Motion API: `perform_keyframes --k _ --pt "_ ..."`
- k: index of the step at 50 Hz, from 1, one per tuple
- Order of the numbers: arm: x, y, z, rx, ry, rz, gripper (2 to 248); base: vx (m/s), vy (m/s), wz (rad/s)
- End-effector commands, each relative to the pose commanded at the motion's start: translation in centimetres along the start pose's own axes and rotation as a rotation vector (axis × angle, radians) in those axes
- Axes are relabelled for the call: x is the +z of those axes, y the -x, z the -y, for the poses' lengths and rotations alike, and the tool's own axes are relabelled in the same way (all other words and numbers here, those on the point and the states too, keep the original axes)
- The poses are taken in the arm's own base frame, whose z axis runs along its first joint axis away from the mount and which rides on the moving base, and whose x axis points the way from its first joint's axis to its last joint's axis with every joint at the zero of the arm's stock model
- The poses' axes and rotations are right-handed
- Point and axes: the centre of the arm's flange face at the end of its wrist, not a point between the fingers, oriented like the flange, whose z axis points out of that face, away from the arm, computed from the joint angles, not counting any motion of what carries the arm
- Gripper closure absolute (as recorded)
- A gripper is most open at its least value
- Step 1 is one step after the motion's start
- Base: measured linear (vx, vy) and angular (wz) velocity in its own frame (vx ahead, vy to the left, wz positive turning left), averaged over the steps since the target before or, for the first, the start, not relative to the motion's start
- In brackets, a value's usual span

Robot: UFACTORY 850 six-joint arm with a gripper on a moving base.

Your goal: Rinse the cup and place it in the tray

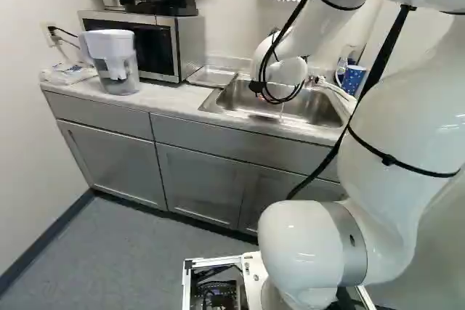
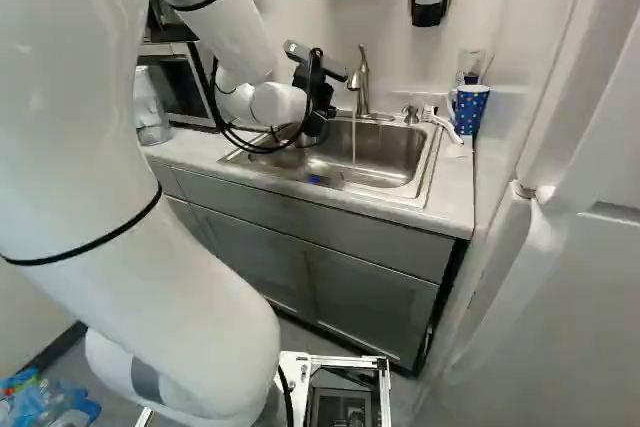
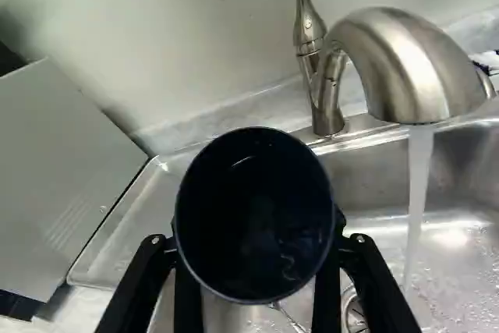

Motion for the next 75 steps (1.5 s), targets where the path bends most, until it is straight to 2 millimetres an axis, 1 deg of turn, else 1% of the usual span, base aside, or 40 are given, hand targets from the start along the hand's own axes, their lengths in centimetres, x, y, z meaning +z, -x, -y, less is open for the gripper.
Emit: perform_keyframes --k 75 --pt "0.0 0.0 0.0 0.786 0.0 0.0 125 0.0 0.0 0.0"
